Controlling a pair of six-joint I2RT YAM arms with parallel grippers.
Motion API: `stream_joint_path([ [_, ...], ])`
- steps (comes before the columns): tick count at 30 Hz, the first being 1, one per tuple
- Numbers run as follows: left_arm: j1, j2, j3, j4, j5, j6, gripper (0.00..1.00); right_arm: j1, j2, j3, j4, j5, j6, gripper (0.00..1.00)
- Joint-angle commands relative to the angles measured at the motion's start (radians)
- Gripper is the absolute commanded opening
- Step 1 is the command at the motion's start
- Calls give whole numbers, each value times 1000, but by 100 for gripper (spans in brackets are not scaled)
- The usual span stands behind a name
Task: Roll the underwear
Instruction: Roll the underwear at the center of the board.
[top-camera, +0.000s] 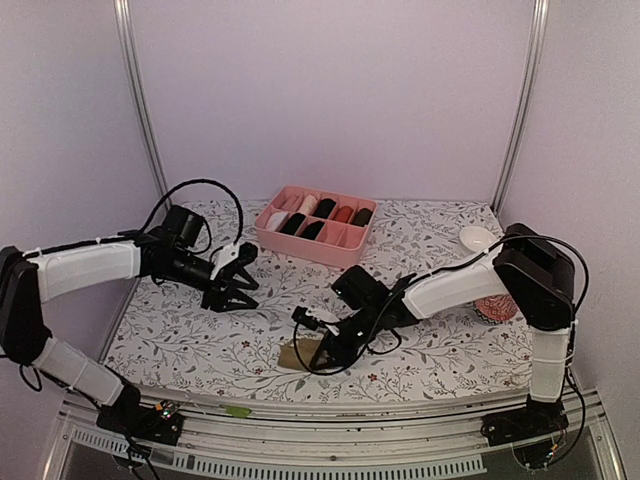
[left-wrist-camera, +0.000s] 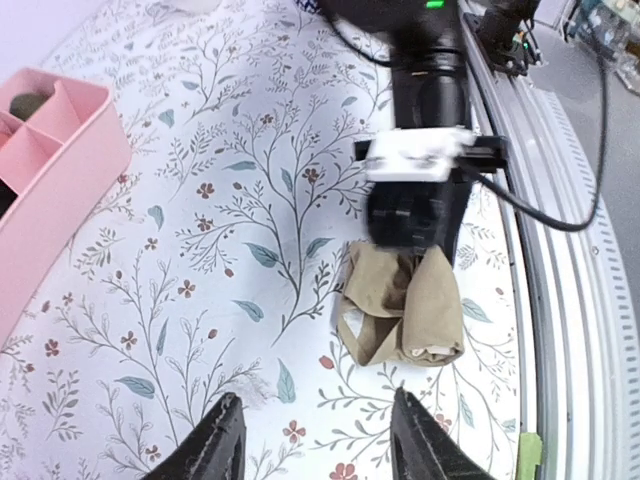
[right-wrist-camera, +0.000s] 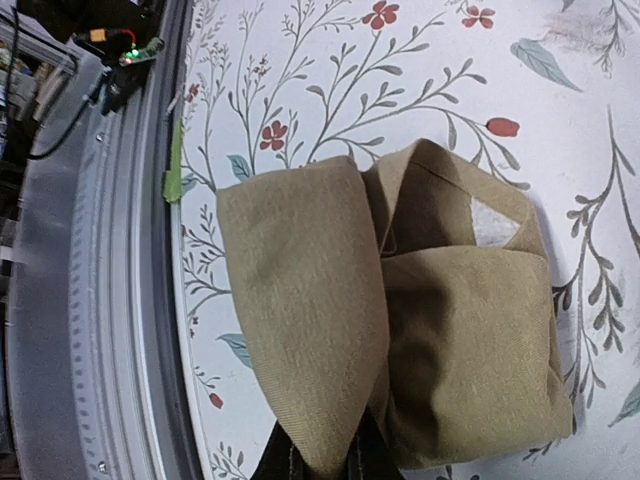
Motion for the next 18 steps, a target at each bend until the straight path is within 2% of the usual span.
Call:
stream_joint_path([
  [1, -49, -191, -211, 239, -108, 13, 51, -66, 130, 47, -31, -365, 188, 0],
  [5, -196, -291, -353, 332, -241, 55, 53, -73, 211, 115, -71, -451, 248, 0],
  [8, -298, -302, -404, 387, -297, 85, 54, -83, 264, 148, -98, -499, 285, 0],
  [12, -403, -234, -406, 451, -367, 116, 53, -97, 309, 177, -126, -546, 328, 0],
  [18, -483, -84, -355, 506, -447, 171, 53, -113, 385, 231, -187, -593, 382, 0],
])
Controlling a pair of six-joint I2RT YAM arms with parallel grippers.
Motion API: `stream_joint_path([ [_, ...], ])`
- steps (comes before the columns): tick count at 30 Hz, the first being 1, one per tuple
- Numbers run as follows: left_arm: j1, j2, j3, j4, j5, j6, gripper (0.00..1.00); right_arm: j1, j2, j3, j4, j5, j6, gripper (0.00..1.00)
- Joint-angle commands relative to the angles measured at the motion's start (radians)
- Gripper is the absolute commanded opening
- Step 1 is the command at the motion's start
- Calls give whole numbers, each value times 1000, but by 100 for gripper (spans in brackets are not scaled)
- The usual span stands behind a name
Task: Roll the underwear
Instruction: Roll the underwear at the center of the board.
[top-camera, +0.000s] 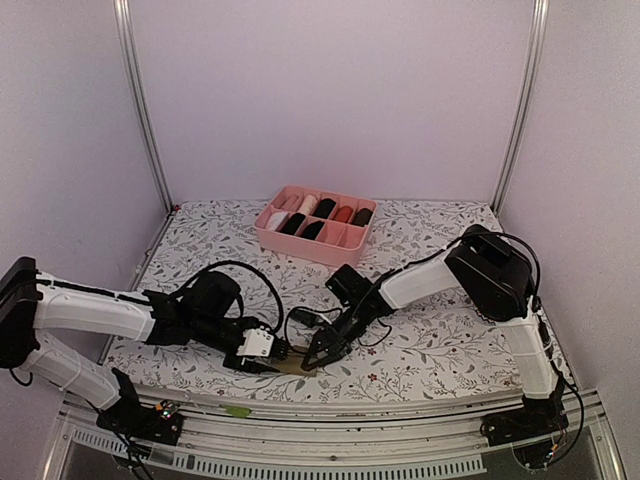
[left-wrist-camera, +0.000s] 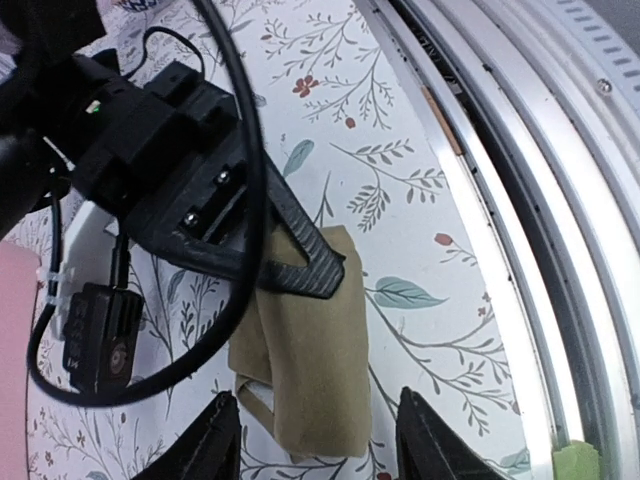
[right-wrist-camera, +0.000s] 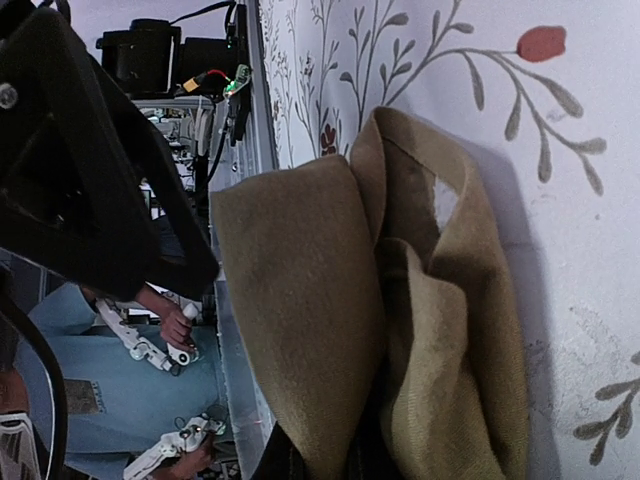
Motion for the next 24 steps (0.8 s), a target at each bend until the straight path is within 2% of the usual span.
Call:
stream_joint_path([
  [1, -44, 90, 50, 73, -83, 56, 52, -8, 100, 11, -113, -7, 73, 0],
  [8, -62, 203, 85, 7, -126, 116, 42, -15, 122, 28, -117, -33, 127, 0],
  [10, -62, 237, 103, -44, -158, 120, 33, -17, 120, 33, -117, -34, 128, 0],
  [13, -37, 270, 128, -120, -162, 119, 15, -20, 86, 30, -111, -2, 108, 2],
  [14, -24, 274, 136, -143, -144, 117, 9, -23, 69, 28, -107, 24, 95, 9],
  [17, 19, 292, 172, -208, -107, 106, 1, -34, -20, 0, -89, 97, 62, 30],
  [20, 63, 340, 241, -311, -60, 99, 0, -58, -87, -38, -88, 167, 20, 40],
  [24, 120, 411, 338, -455, 50, 123, 0, -75, -222, -134, -35, 290, -22, 42],
])
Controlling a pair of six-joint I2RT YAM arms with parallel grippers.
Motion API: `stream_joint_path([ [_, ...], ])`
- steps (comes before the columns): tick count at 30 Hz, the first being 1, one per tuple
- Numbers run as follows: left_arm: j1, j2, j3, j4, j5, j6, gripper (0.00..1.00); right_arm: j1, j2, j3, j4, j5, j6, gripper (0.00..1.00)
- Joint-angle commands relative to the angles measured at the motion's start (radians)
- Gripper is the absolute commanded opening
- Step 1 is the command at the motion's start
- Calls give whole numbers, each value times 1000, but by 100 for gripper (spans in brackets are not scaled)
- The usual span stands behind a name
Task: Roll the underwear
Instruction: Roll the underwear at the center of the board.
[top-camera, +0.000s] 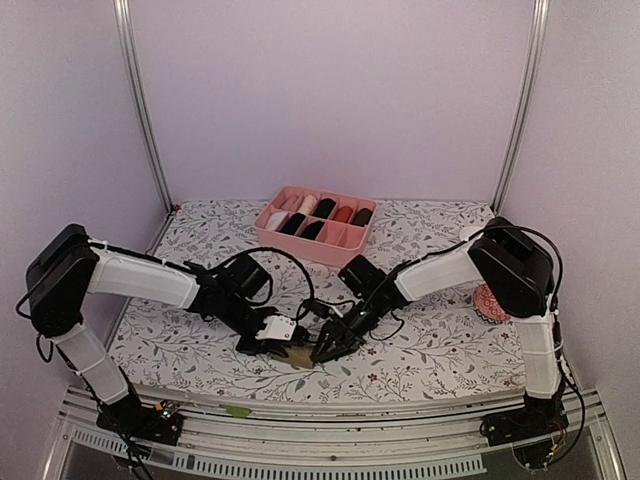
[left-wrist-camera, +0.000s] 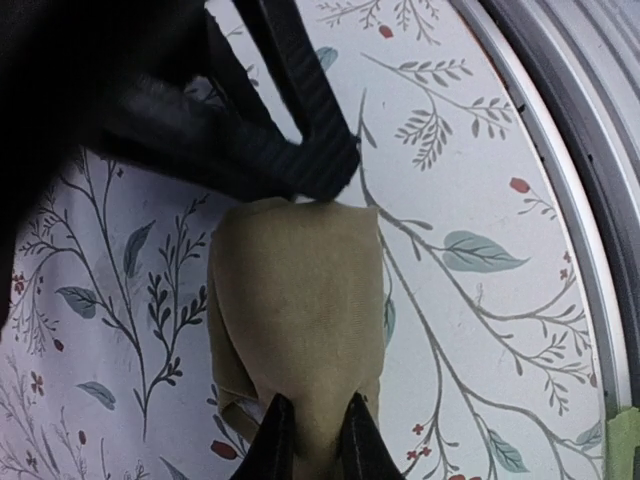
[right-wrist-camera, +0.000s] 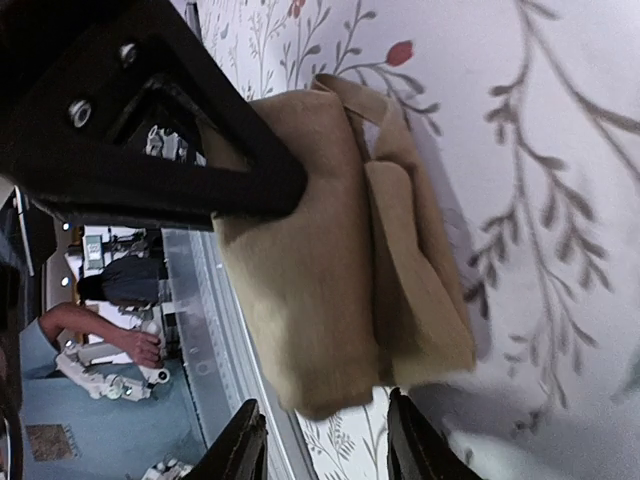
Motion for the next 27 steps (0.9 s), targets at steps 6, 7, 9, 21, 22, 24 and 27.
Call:
stream_joint_path([
  [6, 108, 204, 198, -406, 193, 50, 0, -6, -382, -259, 172, 422, -136, 44],
  [7, 114, 232, 225, -435, 208, 53, 0, 10, -405, -264, 177, 464, -156, 45],
  [9, 129, 296, 275, -496, 247, 55, 0, 52, -427, -254, 166, 539, -200, 45],
  [21, 188, 532, 488, -713, 352, 93, 0, 251, -264, -51, 102, 835, -412, 54],
  [22, 190, 540, 497, -718, 356, 92, 0, 257, -246, -28, 95, 849, -430, 55],
  [24, 191, 556, 514, -726, 363, 90, 0, 270, -220, 6, 87, 880, -456, 56],
  [27, 194, 582, 541, -748, 367, 89, 0, 289, -182, 54, 43, 916, -499, 57],
])
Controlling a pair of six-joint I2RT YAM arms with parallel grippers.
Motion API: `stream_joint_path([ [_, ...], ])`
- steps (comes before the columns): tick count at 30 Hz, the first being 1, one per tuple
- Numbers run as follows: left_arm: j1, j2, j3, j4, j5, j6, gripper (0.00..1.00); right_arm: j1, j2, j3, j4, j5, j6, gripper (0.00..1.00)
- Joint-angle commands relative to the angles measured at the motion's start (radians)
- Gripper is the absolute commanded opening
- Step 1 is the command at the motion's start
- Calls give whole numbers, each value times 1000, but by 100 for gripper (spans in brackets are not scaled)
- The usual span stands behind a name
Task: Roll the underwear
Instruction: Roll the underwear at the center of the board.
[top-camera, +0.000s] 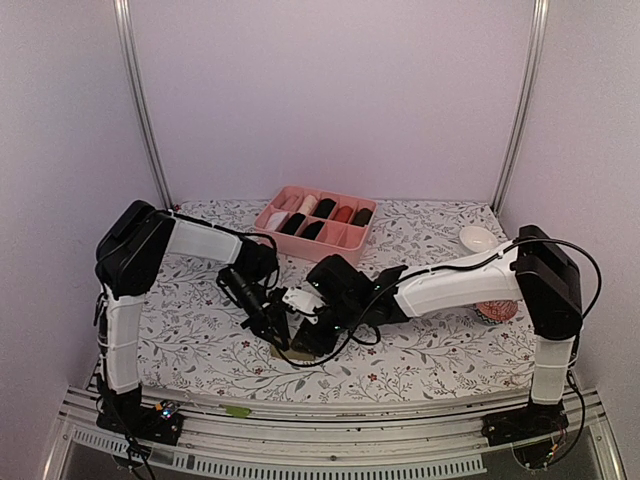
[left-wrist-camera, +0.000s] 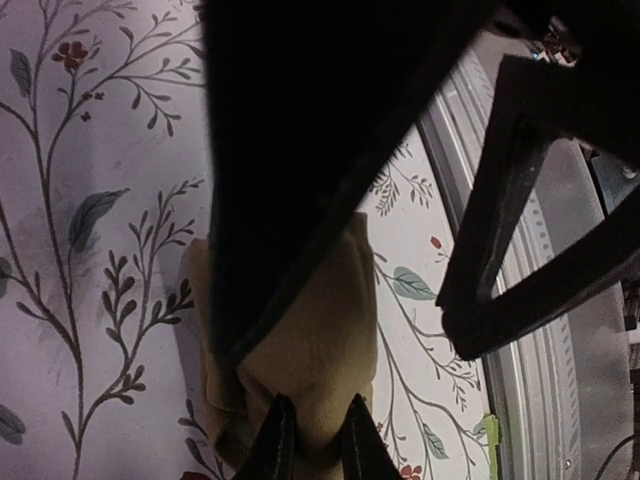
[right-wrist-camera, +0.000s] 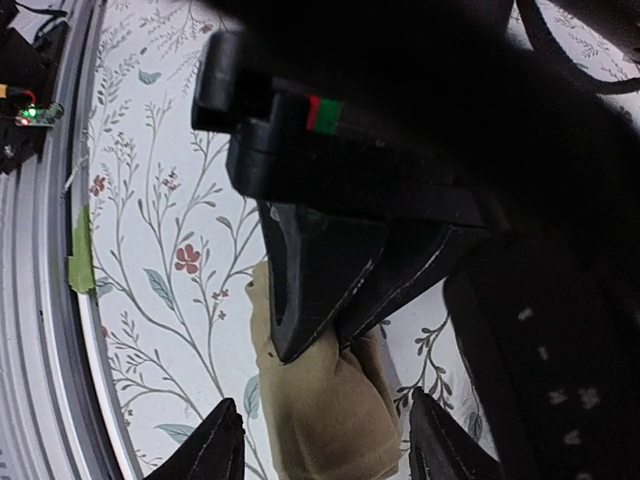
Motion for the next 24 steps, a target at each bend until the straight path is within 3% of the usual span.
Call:
stream_joint_path([
  [1, -7, 98, 14, -61, -85, -15, 0, 56, 54, 78, -48, 84, -122, 57],
  [12, -2, 189, 99, -159, -60, -6, 0, 81, 72, 77, -87, 64, -219, 57],
  [24, -1, 194, 107, -158, -68, -9, 0, 80, 104, 13, -67, -7, -203, 51],
])
